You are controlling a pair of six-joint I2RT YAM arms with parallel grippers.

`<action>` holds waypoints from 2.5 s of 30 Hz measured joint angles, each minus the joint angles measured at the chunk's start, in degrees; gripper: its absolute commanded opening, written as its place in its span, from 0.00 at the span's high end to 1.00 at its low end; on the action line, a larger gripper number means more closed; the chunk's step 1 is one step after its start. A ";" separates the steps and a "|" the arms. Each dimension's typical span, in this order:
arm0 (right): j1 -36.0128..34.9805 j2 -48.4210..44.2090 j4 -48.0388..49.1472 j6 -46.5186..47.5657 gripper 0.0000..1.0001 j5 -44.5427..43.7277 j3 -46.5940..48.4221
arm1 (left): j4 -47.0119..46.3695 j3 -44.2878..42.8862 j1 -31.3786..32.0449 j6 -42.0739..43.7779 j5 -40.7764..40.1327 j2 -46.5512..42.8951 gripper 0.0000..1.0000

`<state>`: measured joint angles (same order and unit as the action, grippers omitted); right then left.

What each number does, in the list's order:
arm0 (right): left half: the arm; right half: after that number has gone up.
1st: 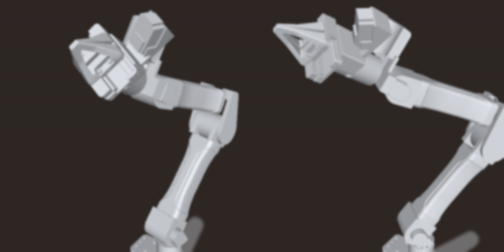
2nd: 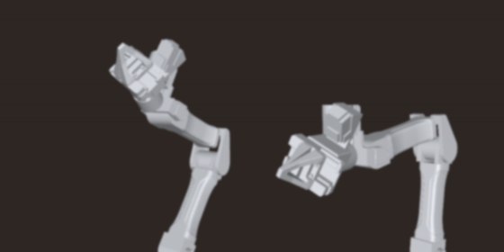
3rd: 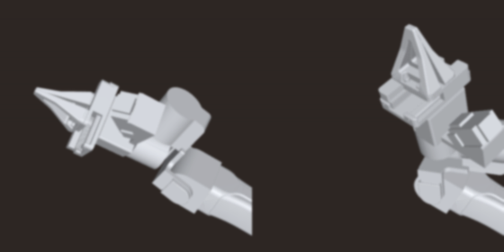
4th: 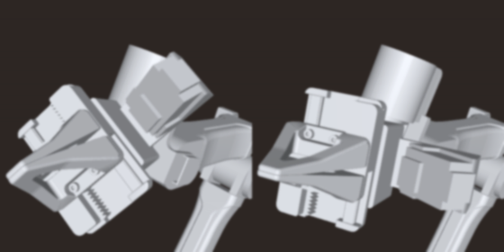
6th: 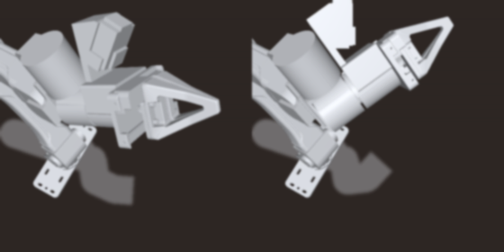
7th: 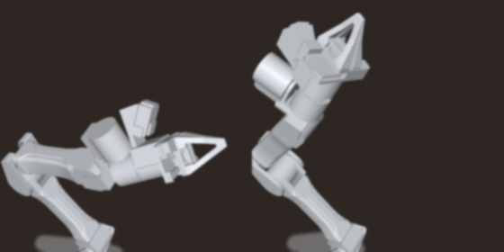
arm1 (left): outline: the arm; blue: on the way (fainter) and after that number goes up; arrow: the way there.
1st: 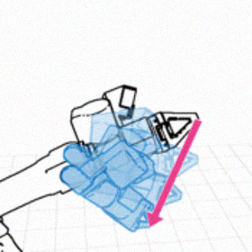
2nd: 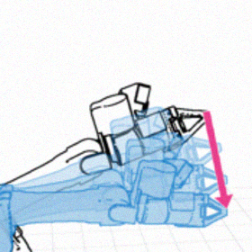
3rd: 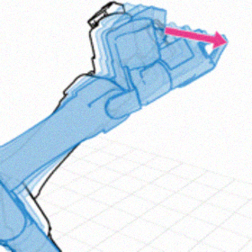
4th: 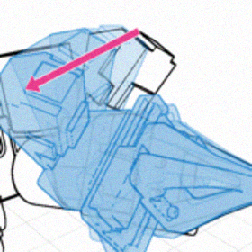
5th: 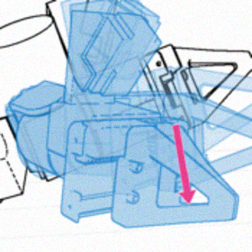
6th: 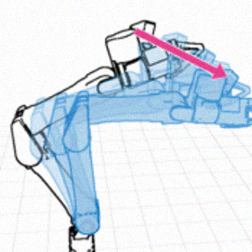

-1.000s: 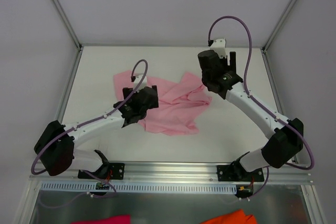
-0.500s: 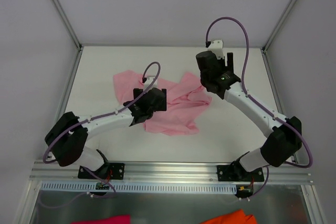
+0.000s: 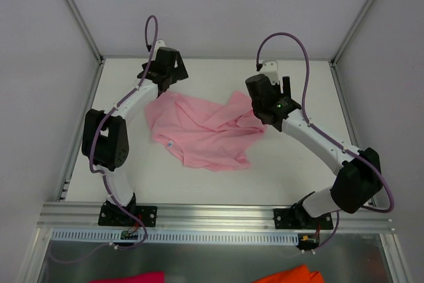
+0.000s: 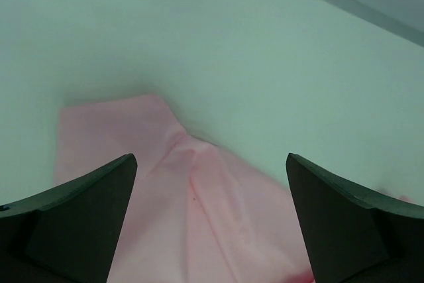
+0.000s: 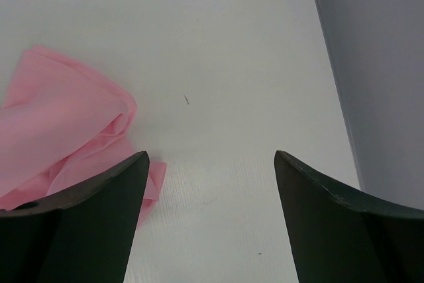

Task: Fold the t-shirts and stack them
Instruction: Flatten out the tshirt

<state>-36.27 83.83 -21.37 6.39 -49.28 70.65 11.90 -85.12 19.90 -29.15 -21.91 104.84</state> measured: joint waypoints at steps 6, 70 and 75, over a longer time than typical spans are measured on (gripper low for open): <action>0.00 -2.51 0.07 -1.29 0.18 1.62 -2.32 | 5.49 -5.66 -5.35 -0.72 -0.02 4.74 0.01; -0.11 -7.28 1.36 -3.41 0.16 9.07 -8.33 | 12.04 -10.47 -18.88 -8.76 15.87 20.06 0.65; -0.11 -7.15 1.38 -3.43 0.16 9.44 -8.33 | 12.04 -10.47 -18.88 -8.72 16.44 20.11 0.77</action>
<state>-36.38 76.69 -19.99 2.96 -39.83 62.33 23.94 -95.59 1.02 -37.87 -5.48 124.95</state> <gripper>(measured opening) 0.839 0.260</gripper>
